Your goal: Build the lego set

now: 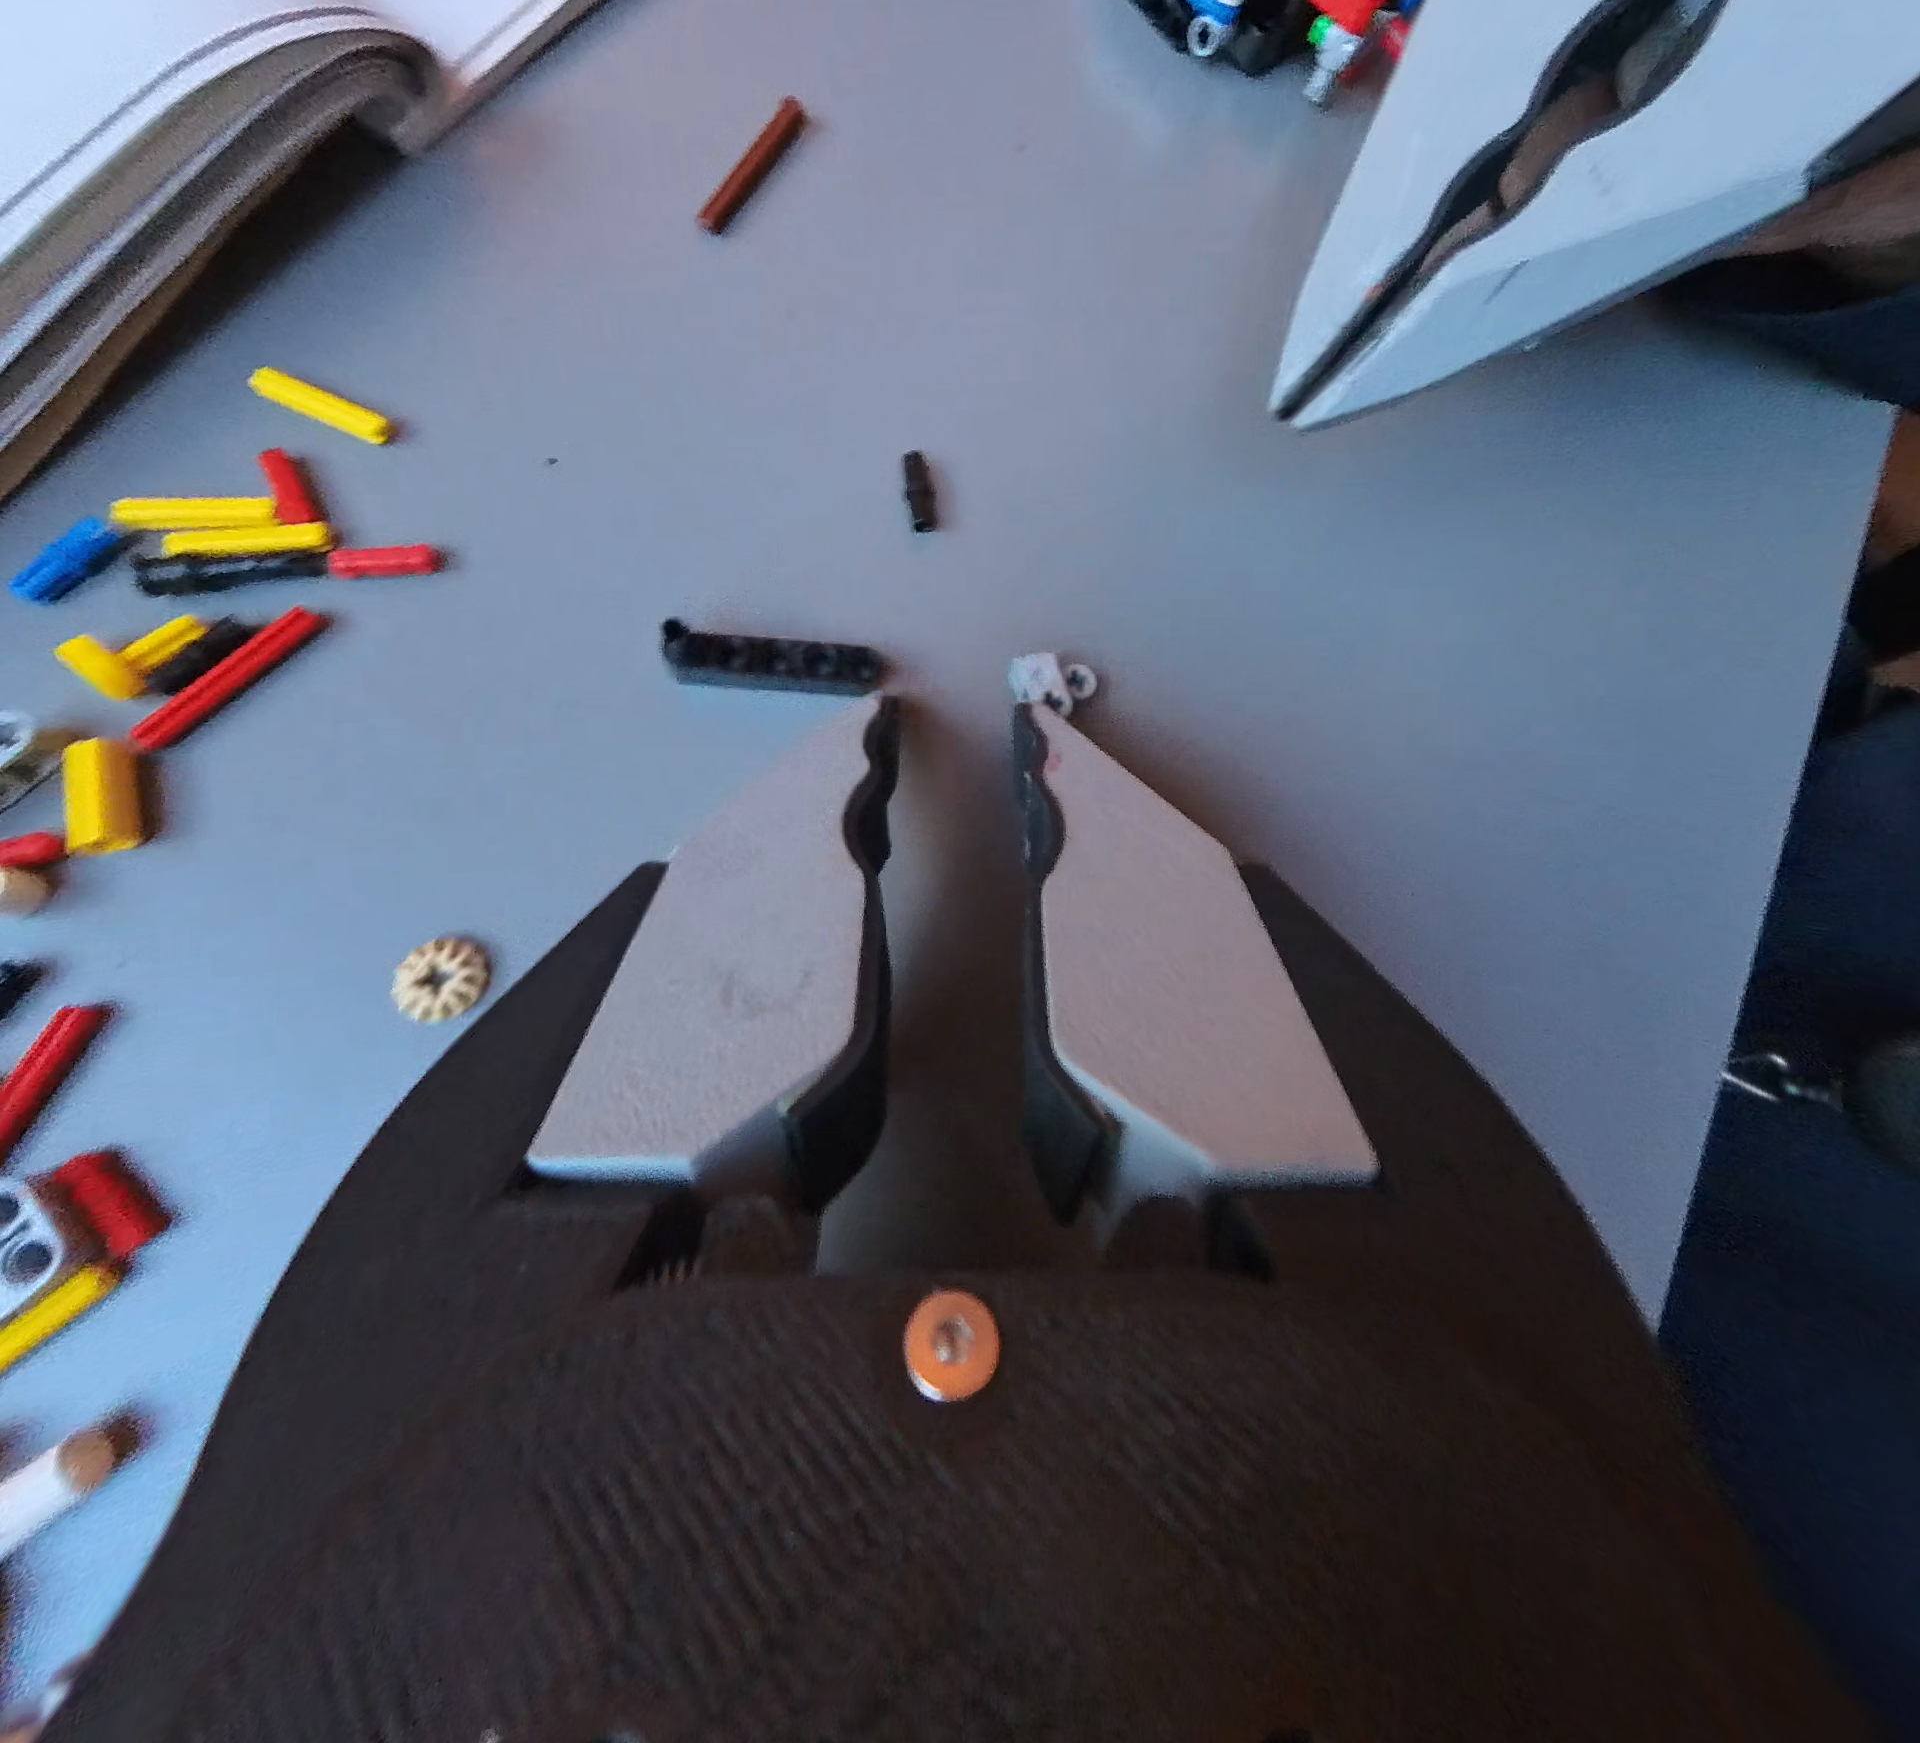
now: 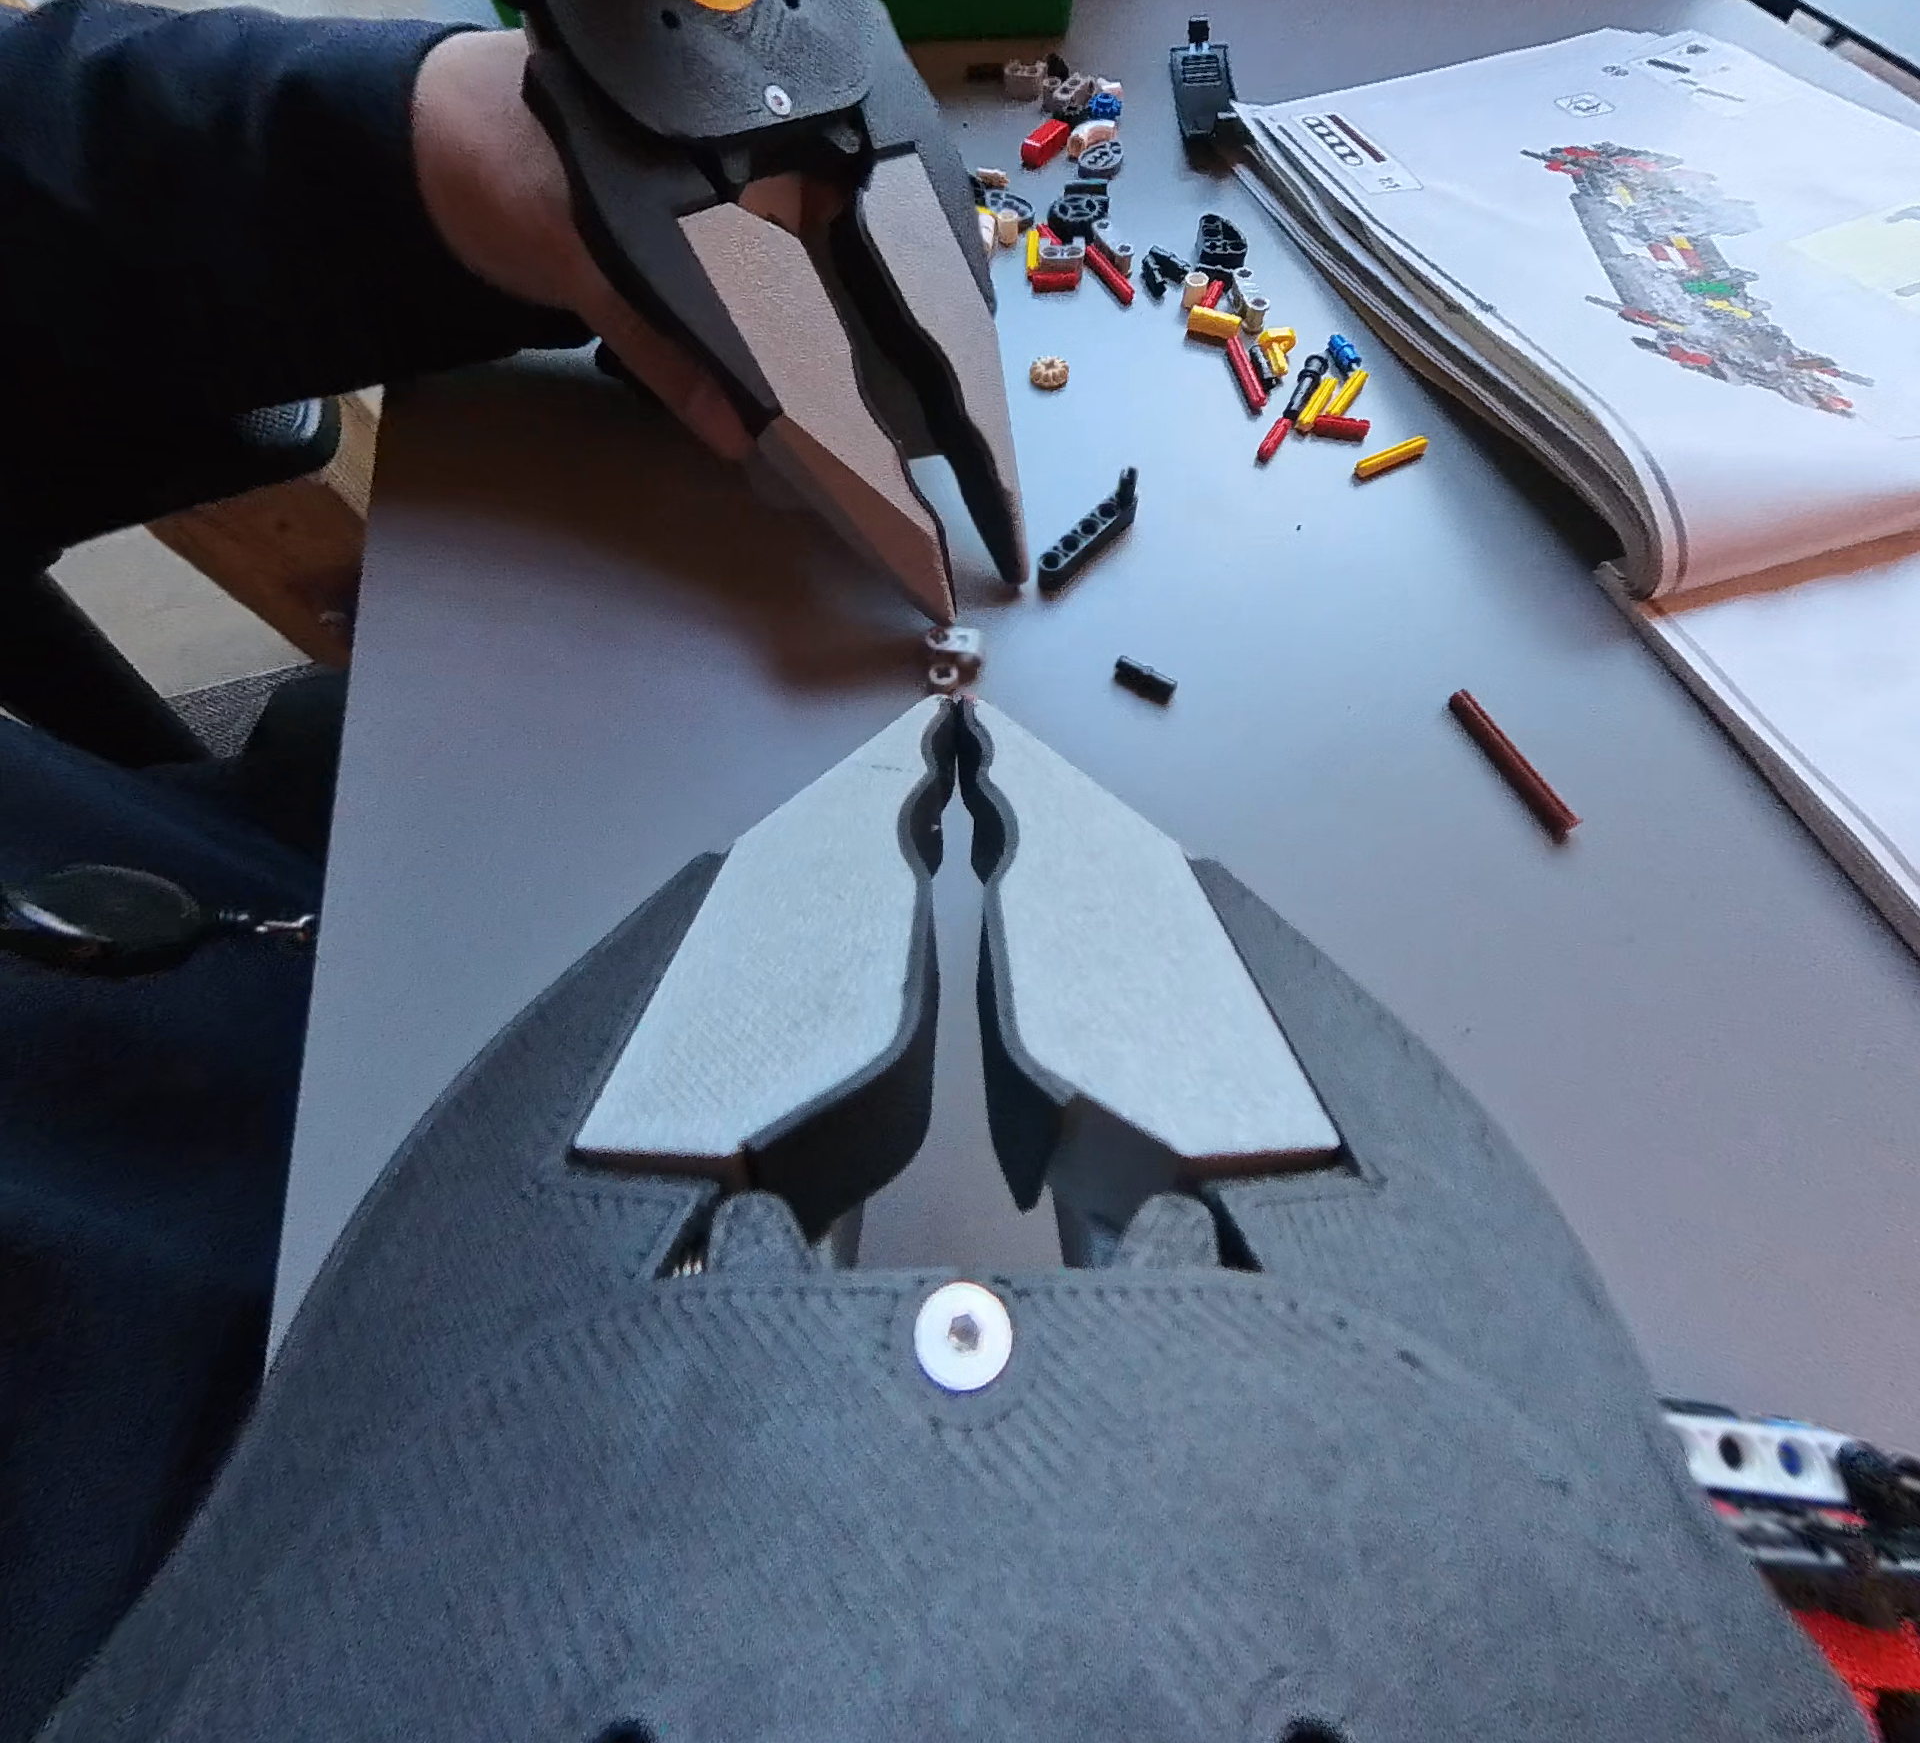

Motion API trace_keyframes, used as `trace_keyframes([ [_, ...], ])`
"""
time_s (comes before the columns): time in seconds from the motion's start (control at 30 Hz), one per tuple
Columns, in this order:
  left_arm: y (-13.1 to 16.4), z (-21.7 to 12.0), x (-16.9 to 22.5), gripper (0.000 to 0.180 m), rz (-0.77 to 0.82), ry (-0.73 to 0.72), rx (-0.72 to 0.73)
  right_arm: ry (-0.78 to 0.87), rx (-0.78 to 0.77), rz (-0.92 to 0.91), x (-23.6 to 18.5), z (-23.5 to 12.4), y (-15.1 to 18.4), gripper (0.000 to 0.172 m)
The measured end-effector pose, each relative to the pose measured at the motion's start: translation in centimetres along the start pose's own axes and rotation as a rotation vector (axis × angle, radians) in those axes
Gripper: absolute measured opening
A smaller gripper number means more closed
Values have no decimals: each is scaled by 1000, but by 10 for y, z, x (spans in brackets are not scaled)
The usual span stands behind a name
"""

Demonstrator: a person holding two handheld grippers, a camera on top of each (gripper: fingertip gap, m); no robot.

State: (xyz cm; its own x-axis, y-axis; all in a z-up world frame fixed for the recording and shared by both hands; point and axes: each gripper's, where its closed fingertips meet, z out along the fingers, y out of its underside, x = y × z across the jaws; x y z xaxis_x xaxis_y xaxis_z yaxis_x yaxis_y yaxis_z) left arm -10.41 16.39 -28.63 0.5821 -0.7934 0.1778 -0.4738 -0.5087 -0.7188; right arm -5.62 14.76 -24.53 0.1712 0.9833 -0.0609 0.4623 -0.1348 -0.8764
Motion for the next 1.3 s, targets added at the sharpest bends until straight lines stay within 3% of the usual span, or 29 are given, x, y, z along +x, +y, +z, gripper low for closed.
trace_keyframes([
  [0.13,3,-11,0,20,-44,16,-15,3,48,-21,-6,-9,3,0],
  [0.37,11,-42,-53,24,-98,-151,-24,-21,67,18,-4,-13,4,0],
  [0.53,-4,-37,-73,33,117,-211,-85,-11,77,39,1,-13,2,0],
  [0.7,-25,-26,-56,34,428,-53,-91,-1,61,41,5,-9,3,0],
  [0.87,-21,-4,-38,30,589,104,-121,7,-4,26,11,3,5,0],
  [1.07,-17,2,-35,0,550,96,-105,11,-160,-19,29,19,7,0],
  [1.2,-13,0,-25,3,534,57,-90,0,-271,-81,42,27,7,0],
  [1.3,-11,-11,-23,28,573,70,-88,-10,-313,-104,48,29,5,0],
])
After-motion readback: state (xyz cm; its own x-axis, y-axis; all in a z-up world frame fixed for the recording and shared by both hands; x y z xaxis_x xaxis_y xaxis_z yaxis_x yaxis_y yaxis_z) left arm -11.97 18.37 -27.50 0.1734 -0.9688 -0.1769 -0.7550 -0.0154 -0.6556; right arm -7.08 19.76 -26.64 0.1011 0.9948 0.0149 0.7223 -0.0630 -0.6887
